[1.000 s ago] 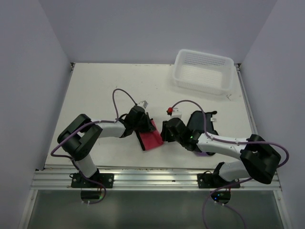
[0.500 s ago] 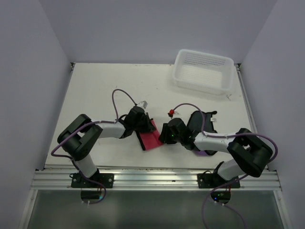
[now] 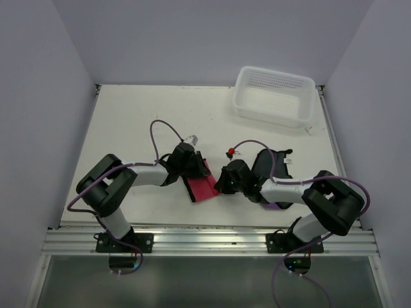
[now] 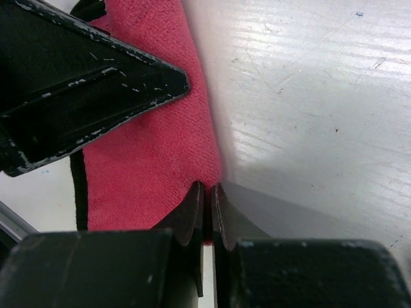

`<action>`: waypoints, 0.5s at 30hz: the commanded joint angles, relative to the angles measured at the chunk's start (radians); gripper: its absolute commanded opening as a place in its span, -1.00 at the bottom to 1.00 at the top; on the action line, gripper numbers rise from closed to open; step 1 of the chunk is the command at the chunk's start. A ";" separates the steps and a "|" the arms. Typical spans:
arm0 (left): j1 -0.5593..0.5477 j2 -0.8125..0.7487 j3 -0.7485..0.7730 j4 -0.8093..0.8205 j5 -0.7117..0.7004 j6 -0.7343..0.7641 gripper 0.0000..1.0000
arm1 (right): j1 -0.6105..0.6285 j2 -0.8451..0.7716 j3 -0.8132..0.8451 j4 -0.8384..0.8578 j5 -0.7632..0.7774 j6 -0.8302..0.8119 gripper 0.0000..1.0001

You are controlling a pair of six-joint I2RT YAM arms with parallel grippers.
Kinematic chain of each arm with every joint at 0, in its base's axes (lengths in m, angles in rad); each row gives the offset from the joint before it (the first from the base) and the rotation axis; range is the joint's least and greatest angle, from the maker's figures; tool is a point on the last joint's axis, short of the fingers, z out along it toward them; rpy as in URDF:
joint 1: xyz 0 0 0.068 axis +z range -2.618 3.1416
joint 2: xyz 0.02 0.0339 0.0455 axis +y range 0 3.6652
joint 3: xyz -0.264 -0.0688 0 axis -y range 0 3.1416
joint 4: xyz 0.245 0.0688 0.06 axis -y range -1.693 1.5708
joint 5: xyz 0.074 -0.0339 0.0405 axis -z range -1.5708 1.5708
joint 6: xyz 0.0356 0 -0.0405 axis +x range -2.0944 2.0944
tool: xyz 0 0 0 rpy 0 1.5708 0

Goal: Roll the towels
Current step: Roll the towel

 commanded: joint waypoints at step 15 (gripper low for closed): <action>0.064 -0.252 0.213 -0.402 -0.023 0.047 0.08 | 0.000 0.023 0.019 -0.048 0.087 -0.028 -1.00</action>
